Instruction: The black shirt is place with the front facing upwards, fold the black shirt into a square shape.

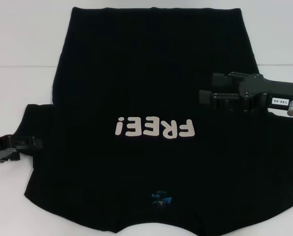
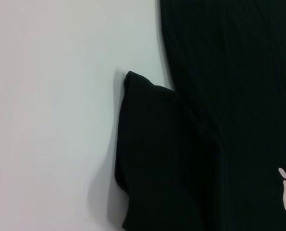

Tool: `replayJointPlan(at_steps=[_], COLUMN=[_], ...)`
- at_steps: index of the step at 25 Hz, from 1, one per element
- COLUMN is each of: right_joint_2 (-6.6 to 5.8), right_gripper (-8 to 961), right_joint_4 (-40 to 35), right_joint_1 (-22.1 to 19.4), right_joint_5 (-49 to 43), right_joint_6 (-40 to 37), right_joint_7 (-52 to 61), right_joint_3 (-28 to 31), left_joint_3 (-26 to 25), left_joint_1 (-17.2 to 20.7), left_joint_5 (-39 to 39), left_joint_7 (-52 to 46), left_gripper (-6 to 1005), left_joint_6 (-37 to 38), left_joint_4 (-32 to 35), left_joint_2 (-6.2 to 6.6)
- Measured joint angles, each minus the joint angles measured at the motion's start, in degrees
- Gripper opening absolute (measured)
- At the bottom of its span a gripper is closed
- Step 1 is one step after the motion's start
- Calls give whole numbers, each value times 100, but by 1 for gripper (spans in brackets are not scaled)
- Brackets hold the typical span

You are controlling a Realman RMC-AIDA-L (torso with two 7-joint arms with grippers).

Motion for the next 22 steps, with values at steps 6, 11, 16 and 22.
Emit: replayJointPlan(at_steps=[6, 11, 16, 22], right_joint_2=[0, 0, 0, 0], right_gripper=[917, 916, 916, 915], right_joint_4=[1, -2, -8, -2], right_joint_1=[0, 8, 5, -2], right_joint_5=[10, 28, 72, 75], right_joint_6=[0, 0, 0, 0], right_joint_7=[-6, -6, -6, -66], right_joint_3=[-1, -2, -2, 1], left_joint_3=[-1, 0, -1, 46], left_joint_1=[14, -40, -103, -230], left_joint_5=[39, 139, 142, 142], left_joint_7=[11, 28, 41, 53], left_gripper=[930, 930, 930, 932], left_joint_6=[-74, -141, -203, -217], left_joint_4=[0, 0, 0, 0], left_joint_2=[3, -20, -30, -29])
